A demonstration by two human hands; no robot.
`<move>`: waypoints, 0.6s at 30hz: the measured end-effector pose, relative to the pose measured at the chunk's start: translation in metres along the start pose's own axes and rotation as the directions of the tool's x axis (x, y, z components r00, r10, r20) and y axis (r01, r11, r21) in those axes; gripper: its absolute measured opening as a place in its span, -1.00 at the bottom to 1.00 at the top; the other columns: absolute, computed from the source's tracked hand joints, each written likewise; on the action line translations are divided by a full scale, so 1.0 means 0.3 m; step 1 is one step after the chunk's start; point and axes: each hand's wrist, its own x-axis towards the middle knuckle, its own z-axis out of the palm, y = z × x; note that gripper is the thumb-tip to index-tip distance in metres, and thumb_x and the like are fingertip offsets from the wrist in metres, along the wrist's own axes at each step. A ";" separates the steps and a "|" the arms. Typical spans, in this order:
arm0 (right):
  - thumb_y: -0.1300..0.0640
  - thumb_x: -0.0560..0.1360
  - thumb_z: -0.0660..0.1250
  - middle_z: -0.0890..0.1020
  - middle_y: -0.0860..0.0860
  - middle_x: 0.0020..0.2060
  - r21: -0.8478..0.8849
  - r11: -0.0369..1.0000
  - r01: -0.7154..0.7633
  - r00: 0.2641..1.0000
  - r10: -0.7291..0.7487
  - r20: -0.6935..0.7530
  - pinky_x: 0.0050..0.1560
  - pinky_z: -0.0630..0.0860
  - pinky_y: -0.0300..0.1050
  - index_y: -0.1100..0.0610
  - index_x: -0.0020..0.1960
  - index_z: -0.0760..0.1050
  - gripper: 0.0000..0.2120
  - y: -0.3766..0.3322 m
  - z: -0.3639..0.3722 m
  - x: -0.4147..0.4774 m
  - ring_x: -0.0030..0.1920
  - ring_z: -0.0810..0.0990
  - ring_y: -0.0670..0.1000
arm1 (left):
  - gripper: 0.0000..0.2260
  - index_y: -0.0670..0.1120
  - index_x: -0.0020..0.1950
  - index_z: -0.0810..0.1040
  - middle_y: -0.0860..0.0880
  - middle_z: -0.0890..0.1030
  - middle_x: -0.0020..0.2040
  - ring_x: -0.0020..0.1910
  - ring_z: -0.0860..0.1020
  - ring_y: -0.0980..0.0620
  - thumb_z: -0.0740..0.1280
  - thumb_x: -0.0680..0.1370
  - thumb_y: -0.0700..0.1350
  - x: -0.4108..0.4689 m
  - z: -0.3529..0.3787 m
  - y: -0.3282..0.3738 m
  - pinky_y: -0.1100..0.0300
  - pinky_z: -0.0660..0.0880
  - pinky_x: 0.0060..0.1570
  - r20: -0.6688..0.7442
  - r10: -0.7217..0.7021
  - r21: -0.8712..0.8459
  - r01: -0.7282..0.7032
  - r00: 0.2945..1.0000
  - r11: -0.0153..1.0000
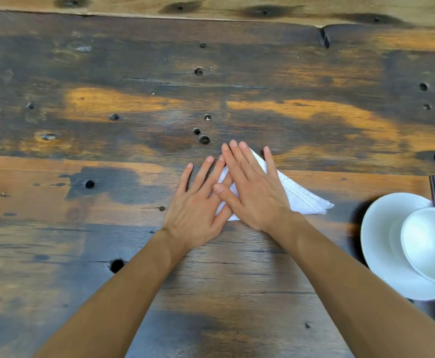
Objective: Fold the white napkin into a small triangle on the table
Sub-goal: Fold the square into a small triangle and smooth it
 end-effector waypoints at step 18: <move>-0.39 0.62 -0.21 -0.04 0.05 0.65 -0.066 0.998 -0.007 0.997 0.012 0.076 0.53 -0.25 0.35 -0.04 0.66 -0.12 -0.28 0.220 -0.048 -0.096 0.63 -0.10 0.04 | -0.37 0.01 0.68 0.09 0.03 0.08 0.69 0.67 0.01 -0.14 -0.09 0.68 0.28 0.000 0.011 -0.008 -0.29 0.01 0.57 -0.006 0.023 0.033 -0.023 1.000 0.999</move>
